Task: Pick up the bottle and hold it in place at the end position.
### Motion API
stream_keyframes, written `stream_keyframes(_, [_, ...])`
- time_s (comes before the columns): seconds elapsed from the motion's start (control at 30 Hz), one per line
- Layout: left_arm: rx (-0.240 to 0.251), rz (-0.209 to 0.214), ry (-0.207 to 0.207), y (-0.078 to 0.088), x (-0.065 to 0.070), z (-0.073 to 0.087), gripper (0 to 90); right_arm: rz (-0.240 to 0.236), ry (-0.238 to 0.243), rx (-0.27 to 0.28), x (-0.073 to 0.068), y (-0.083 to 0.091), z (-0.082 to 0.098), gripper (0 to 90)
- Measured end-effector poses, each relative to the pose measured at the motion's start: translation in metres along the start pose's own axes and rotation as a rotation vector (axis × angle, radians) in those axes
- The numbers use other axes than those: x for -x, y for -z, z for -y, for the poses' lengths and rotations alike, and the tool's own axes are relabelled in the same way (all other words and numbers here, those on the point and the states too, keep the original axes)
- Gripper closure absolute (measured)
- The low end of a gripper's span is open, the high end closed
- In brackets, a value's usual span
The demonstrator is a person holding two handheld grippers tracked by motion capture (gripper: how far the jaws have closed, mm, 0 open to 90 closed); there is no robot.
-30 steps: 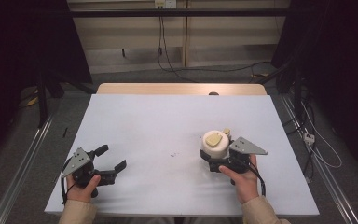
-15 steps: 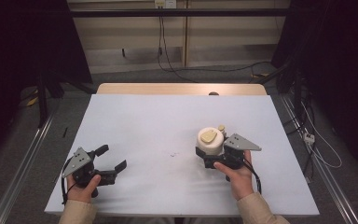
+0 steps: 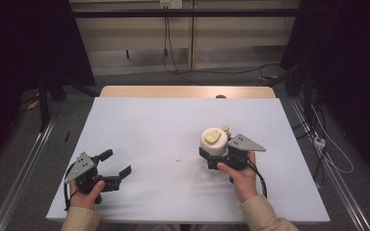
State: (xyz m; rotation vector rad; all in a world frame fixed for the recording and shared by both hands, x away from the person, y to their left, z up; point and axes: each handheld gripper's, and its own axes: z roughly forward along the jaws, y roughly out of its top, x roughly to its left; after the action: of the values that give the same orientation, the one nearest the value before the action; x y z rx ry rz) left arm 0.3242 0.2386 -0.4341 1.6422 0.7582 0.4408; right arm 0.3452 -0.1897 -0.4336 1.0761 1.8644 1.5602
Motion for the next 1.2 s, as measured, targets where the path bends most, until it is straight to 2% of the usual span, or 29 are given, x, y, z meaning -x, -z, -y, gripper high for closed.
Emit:
stream_keyframes(0.03, [0.001,0.001,0.0,0.0,0.0,0.0,4.2,0.006,0.012,0.0,0.0,-0.002,-0.001,6.9])
stream_keyframes(0.73, [0.002,-0.005,0.0,0.001,-0.002,0.0,4.2,0.003,0.029,0.001,-0.003,-0.022,-0.005,6.9])
stream_keyframes(1.2, [0.0,-0.002,0.006,0.0,-0.002,0.001,4.2,0.005,0.022,0.008,-0.001,-0.032,-0.009,6.9])
